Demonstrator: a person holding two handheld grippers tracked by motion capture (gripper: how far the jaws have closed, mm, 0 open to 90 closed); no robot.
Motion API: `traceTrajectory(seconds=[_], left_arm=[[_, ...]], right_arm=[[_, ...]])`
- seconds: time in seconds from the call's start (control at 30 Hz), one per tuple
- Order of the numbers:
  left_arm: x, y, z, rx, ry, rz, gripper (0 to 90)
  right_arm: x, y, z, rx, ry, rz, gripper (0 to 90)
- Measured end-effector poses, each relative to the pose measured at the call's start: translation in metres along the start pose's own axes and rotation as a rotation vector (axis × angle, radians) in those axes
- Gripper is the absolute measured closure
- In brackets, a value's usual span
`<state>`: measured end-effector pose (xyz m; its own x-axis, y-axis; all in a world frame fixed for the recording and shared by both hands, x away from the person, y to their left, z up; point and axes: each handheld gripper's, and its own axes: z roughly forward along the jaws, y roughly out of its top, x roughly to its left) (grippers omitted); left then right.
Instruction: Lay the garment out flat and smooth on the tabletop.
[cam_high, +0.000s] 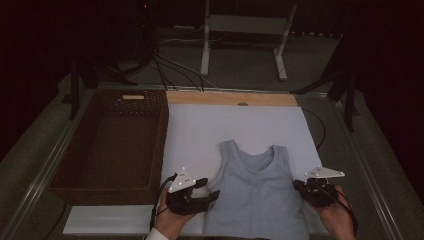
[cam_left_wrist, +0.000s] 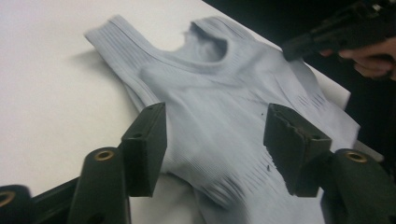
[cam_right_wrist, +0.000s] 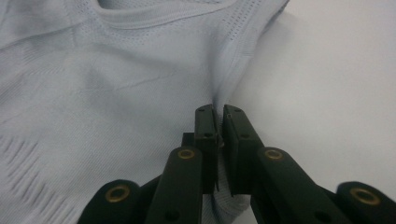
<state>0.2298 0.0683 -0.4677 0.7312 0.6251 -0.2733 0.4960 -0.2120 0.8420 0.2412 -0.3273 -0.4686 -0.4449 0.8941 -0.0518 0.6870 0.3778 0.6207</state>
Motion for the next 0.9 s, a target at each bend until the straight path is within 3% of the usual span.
traceTrajectory(seconds=[0.2, 0.63, 0.9], left_arm=[[0.006, 0.007, 0.011, -0.013, 0.017, -0.012, 34.9], [0.009, -0.003, 0.029, 0.059, 0.018, -0.010, 36.5], [0.008, -0.006, 0.038, 0.090, 0.004, 0.000, 40.6]], right_arm=[[0.001, 0.000, 0.002, 0.008, -0.024, -0.010, 84.6], [-0.010, -0.009, -0.003, 0.022, -0.084, 0.002, 85.7], [-0.011, -0.012, -0.005, 0.017, -0.079, 0.006, 85.6]])
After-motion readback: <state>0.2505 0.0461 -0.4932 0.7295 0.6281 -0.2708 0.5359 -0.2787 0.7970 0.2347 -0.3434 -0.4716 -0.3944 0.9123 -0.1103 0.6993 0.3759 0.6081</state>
